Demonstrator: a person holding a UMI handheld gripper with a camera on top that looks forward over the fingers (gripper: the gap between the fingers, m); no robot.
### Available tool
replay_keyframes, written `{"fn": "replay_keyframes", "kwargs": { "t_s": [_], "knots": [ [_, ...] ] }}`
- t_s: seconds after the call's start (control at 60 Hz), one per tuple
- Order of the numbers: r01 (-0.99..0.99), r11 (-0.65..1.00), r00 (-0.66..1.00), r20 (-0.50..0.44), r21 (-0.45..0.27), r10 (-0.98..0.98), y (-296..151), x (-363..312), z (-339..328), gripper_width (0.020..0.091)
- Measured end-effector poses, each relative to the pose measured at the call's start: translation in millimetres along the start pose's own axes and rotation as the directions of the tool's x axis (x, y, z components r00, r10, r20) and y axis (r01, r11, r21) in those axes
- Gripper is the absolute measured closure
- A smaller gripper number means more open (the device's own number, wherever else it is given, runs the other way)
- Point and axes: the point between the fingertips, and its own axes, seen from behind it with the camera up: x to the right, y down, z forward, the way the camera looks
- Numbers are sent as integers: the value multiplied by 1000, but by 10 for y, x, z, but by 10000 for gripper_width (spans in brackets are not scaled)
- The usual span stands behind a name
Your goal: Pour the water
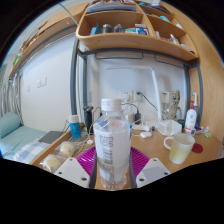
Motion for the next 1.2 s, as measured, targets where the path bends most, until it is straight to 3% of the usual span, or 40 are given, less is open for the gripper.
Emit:
{"fn": "replay_keyframes", "kwargs": {
  "t_s": [0.15,0.35,0.583,0.833,0.95,1.2],
  "knots": [
    [13,999,1000,-13,-30,-13,-105,83,87,699],
    [-46,997,999,0,-67,46,-212,219,268,702],
    [-376,907,920,39,-188,390,-526,561,454,702],
    [-820,510,520,34,-260,853,-1100,944,692,701],
    [-906,331,335,32,-264,942,-1402,1122,860,702],
    [-950,-75,-59,-63,-304,996,-1497,1278,785,703]
  ]
}}
